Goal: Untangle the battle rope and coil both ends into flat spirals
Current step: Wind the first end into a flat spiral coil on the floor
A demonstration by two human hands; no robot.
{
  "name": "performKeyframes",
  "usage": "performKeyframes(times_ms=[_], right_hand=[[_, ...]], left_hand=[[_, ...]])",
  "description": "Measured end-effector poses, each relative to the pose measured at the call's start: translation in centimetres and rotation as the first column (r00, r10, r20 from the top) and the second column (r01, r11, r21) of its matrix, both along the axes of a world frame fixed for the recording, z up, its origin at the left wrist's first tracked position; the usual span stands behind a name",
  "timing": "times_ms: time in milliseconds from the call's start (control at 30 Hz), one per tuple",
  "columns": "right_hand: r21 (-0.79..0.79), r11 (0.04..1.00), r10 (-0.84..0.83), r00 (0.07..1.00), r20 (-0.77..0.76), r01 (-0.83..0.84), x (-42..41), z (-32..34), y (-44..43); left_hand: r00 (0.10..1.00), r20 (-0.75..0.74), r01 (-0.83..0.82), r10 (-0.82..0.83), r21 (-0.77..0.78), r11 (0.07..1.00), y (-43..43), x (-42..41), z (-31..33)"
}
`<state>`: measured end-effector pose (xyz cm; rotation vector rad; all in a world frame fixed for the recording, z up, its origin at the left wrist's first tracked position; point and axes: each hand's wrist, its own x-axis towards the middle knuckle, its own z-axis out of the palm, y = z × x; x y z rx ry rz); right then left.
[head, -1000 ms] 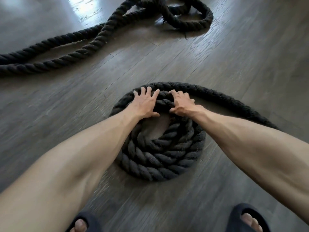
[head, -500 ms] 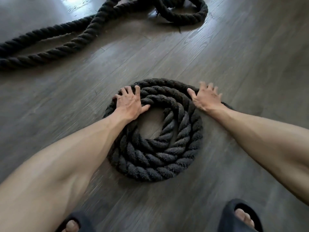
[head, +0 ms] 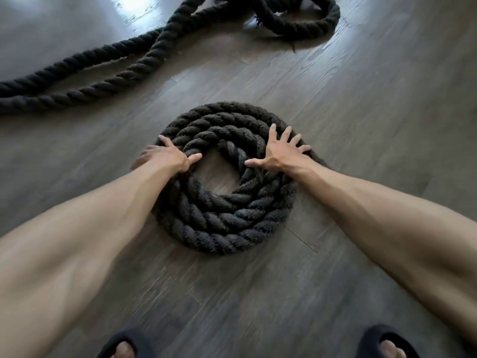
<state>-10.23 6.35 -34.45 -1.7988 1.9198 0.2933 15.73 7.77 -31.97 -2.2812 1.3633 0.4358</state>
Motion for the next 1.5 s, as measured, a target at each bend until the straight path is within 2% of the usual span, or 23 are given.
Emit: performKeyframes(times_ms=[67, 167, 267, 333, 433, 500, 567, 633, 700, 800, 867, 1000, 1200, 1367, 1500], right_hand=[[-0.001, 1.0, 0.024, 1.0, 0.003, -0.024, -0.2, 0.0, -0.1], [-0.042, 0.997, 0.058, 0.998, 0.028, -0.057, -0.6, -0.3, 0.0], [-0.074, 0.995, 0.078, 0.996, 0.05, -0.074, -0.5, -0.3, -0.1], [-0.102, 0.991, 0.09, 0.994, 0.062, -0.084, -0.4, -0.6, -0.2], [-0.146, 0.983, 0.125, 0.988, 0.088, -0.111, -0.5, -1.1, -0.3], [-0.171, 0.977, 0.147, 0.983, 0.107, -0.128, -0.3, -1.2, -0.6], [-0.194, 0.971, 0.164, 0.979, 0.124, -0.138, 0.2, -1.1, -0.9], [-0.211, 0.964, 0.191, 0.972, 0.137, -0.16, 1.0, -1.1, -1.2], [-0.225, 0.953, 0.235, 0.962, 0.135, -0.202, 1.6, -1.2, -1.6], [-0.258, 0.936, 0.282, 0.949, 0.142, -0.239, 2.0, -1.0, -2.0], [-0.315, 0.927, 0.263, 0.952, 0.159, -0.203, 2.1, -1.0, -1.8], [-0.372, 0.928, 0.06, 0.997, 0.041, -0.041, 1.9, -1.0, 0.5], [-0.189, 0.981, -0.043, 0.998, -0.045, 0.034, 2.5, 0.4, 6.6], [0.068, 0.998, 0.008, 0.996, -0.093, -0.002, 5.6, 2.7, 9.4], [0.212, 0.977, 0.03, 0.99, -0.136, 0.0, 7.5, 4.0, 9.2]], left_hand=[[0.97, 0.039, 0.244, -0.241, -0.129, 0.961, -0.2, -0.7, -0.3], [0.765, 0.044, 0.629, -0.642, -0.261, 0.732, -2.7, -3.6, -0.2], [0.549, 0.034, 0.83, -0.835, -0.137, 0.54, -5.8, -7.3, 0.5], [0.494, 0.016, 0.869, -0.869, 0.026, 0.495, -7.2, -8.9, 0.7], [0.616, -0.119, 0.787, -0.779, 0.123, 0.604, -9.3, -10.0, 1.5], [0.654, -0.177, 0.752, -0.735, 0.05, 0.657, -10.5, -10.1, 2.2], [0.623, -0.131, 0.774, -0.771, -0.039, 0.632, -11.1, -9.6, 2.0], [0.555, -0.031, 0.828, -0.831, -0.067, 0.556, -10.6, -8.5, 1.0], [0.508, -0.001, 0.856, -0.861, -0.114, 0.505, -9.8, -7.1, -0.4], [0.503, -0.04, 0.833, -0.863, -0.243, 0.497, -9.1, -4.7, -1.0], [0.497, -0.009, 0.825, -0.867, -0.303, 0.476, -8.8, -3.5, -1.1], [0.572, 0.023, 0.783, -0.82, -0.314, 0.537, -7.1, -1.5, -1.1], [0.722, 0.079, 0.688, -0.687, -0.182, 0.702, -0.5, 2.3, -0.4], [0.86, -0.037, 0.507, -0.51, -0.065, 0.86, 4.1, 3.2, 0.7], [0.925, -0.123, 0.363, -0.36, 0.005, 0.932, 5.7, 3.6, 1.2]])
